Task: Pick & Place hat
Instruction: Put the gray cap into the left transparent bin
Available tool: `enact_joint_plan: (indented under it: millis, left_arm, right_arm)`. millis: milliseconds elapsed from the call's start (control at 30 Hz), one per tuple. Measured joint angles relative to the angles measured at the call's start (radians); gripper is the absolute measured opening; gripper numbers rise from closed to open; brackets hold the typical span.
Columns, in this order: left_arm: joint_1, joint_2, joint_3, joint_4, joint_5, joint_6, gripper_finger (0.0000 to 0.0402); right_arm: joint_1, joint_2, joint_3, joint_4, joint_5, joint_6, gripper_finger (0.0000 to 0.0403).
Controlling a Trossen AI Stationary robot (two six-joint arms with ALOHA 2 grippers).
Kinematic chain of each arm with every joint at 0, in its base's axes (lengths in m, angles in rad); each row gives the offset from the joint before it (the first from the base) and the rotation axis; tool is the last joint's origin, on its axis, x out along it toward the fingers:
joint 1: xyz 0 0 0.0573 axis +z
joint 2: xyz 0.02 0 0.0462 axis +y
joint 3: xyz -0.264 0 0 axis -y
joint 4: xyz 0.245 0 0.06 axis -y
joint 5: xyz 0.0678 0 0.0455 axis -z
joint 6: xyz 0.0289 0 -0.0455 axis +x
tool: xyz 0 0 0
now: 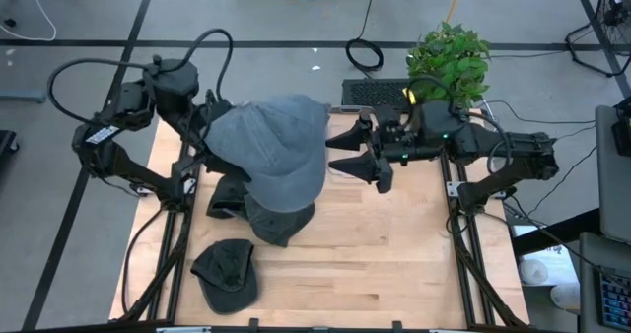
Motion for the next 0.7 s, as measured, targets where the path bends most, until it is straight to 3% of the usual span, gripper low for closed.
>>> enact_joint_plan:
  millis: [100, 267, 433, 567, 700]
  left_arm:
    - [-0.025, 0.008, 0.0, -0.001, -0.026, -0.007, 0.0008]
    - [-0.042, 0.006, 0.0, -0.017, -0.103, -0.01, 0.0008]
    - [-0.041, 0.007, 0.0, -0.019, -0.154, -0.035, 0.0008]
    - [-0.041, 0.007, 0.0, -0.034, -0.17, -0.036, 0.0008]
    - [-0.042, 0.006, 0.0, -0.055, -0.18, -0.026, 0.0008]
  right_arm:
    - [0.0, 0.014, 0.0, 0.026, -0.005, 0.0, 0.029]
    - [0.0, 0.046, 0.0, 0.112, -0.149, 0.052, 0.0286]
    - [0.0, 0.069, 0.0, 0.112, -0.183, 0.078, 0.0269]
    - [0.0, 0.07, 0.0, 0.112, -0.182, 0.079, 0.0232]
    - [0.0, 0.07, 0.0, 0.112, -0.181, 0.079, 0.0159]
